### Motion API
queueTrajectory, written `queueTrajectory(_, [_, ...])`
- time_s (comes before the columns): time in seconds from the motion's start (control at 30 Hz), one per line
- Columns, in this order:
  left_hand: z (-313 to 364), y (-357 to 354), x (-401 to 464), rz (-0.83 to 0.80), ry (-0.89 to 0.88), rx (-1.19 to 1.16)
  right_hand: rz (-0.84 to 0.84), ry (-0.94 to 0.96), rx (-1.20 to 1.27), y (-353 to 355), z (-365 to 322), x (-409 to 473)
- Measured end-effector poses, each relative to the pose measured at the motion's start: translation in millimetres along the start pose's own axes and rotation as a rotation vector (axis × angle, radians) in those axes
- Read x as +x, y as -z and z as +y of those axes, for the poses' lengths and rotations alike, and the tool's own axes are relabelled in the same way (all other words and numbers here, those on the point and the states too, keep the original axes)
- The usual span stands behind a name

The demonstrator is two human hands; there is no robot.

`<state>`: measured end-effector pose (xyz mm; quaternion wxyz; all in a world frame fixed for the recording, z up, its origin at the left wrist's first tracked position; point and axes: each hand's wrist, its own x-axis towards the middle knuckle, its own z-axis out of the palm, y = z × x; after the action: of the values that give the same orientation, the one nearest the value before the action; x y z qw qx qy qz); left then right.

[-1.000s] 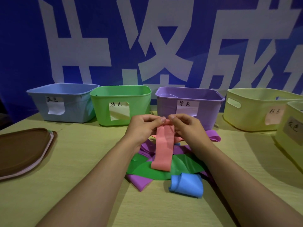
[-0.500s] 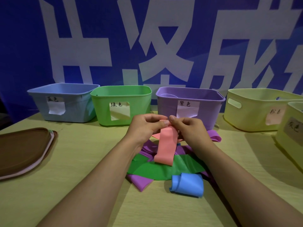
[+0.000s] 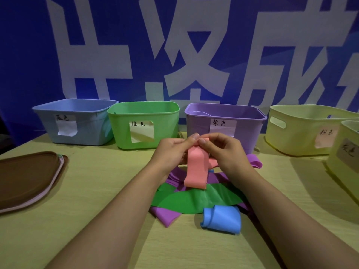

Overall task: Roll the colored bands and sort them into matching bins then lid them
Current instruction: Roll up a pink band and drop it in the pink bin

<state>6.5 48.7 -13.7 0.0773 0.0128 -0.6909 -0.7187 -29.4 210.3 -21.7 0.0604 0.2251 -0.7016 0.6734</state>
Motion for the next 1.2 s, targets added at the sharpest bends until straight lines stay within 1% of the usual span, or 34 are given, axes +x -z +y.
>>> queueTrajectory(0.17, [0, 1, 2, 0.012, -0.05, 0.002, 0.005, -0.01, 0.05, -2, 0, -1])
queueTrajectory(0.27, [0, 2, 4, 0.016, -0.069, 0.019, 0.015, -0.088, 0.106, -3, -1, -2])
queueTrajectory(0.37, [-1, 4, 5, 0.019, -0.08, 0.018, 0.052, -0.189, 0.092, -2, -3, -3])
queueTrajectory(0.47, [-1, 3, 5, 0.016, -0.094, -0.004, 0.08, -0.231, 0.074, -3, -6, -3])
queueTrajectory(0.63, [0, 2, 2, -0.026, -0.116, -0.026, 0.098, -0.197, 0.041, -4, -7, -4])
queueTrajectory(0.83, [-1, 2, 1, -0.028, -0.119, -0.043, 0.08, -0.137, 0.0, -2, -2, -2])
queueTrajectory(1.1, [3, -2, 0, -0.048, -0.024, -0.085, 0.053, -0.048, -0.017, 1, 3, 2])
queueTrajectory(1.2, [0, -2, 2, -0.013, 0.006, -0.06, 0.034, -0.011, -0.011, 0, 2, 2])
